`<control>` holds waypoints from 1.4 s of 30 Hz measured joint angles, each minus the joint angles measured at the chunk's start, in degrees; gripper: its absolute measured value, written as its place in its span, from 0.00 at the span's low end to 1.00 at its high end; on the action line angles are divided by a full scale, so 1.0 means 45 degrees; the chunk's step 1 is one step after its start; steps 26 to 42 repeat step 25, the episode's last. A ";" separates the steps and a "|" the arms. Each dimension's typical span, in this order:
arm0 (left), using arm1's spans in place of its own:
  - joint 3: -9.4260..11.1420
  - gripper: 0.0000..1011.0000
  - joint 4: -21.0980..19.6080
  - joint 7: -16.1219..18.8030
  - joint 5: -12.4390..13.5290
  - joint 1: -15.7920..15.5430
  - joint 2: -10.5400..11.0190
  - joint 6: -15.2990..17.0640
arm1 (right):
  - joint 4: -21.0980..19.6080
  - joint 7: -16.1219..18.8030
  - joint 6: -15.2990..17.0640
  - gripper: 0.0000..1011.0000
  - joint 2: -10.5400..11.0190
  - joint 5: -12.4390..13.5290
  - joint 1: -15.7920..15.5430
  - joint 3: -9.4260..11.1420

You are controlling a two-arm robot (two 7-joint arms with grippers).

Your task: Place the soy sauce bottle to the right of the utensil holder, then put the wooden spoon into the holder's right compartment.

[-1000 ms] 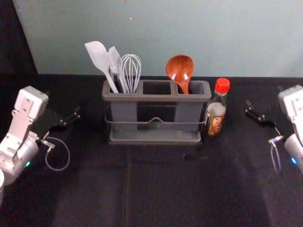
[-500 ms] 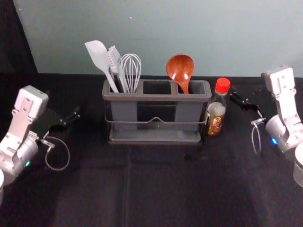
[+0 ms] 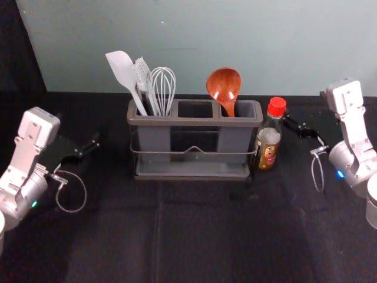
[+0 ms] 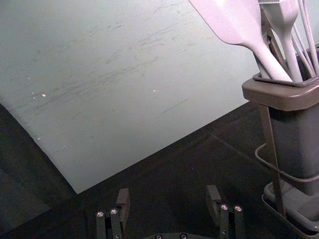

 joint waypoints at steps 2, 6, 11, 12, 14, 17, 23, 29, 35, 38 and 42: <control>0.0000 0.99 0.0000 0.0000 0.0001 0.0001 0.0001 0.0000 | 0.0000 0.0001 -0.0012 0.99 -0.0005 0.0000 0.0000 0.0003; 0.0000 0.99 0.0000 0.0000 0.0000 0.0000 0.0001 -0.0001 | 0.0000 0.0001 -0.0024 0.99 -0.0009 0.0000 0.0000 0.0007; 0.0000 0.99 0.0000 0.0000 0.0000 0.0000 0.0001 0.0000 | 0.0002 -0.0002 -0.0037 0.99 -0.0015 -0.0006 0.0005 0.0015; -0.0001 0.99 0.0000 0.0000 0.0000 0.0000 0.0001 -0.0001 | 0.0003 -0.0002 -0.0038 0.99 -0.0016 -0.0007 0.0006 0.0016; 0.0000 0.99 0.0000 0.0000 0.0001 0.0000 0.0000 -0.0001 | 0.0005 -0.0003 -0.0044 0.99 -0.0018 -0.0009 0.0009 0.0019; 0.0000 0.99 0.0000 0.0000 0.0000 0.0000 0.0001 0.0000 | 0.0008 -0.0004 -0.0047 0.99 -0.0020 -0.0010 0.0012 0.0022; -0.0001 0.99 0.0000 0.0000 0.0000 0.0000 0.0001 -0.0001 | 0.0015 -0.0006 -0.0057 0.99 -0.0027 -0.0010 0.0015 0.0026; 0.0000 0.99 0.0000 0.0000 0.0000 0.0000 0.0000 0.0000 | 0.0016 -0.0008 -0.0060 0.99 -0.0028 -0.0010 0.0015 0.0026; 0.0000 0.99 0.0000 0.0000 0.0000 0.0000 0.0000 0.0000 | 0.0016 -0.0008 -0.0060 0.99 -0.0028 -0.0010 0.0015 0.0026; 0.0000 0.99 0.0000 0.0000 0.0000 0.0000 0.0000 0.0000 | 0.0016 -0.0008 -0.0060 0.99 -0.0028 -0.0010 0.0015 0.0026; 0.0000 0.99 0.0000 0.0000 0.0000 0.0000 0.0000 0.0000 | 0.0016 -0.0008 -0.0060 0.99 -0.0028 -0.0010 0.0015 0.0026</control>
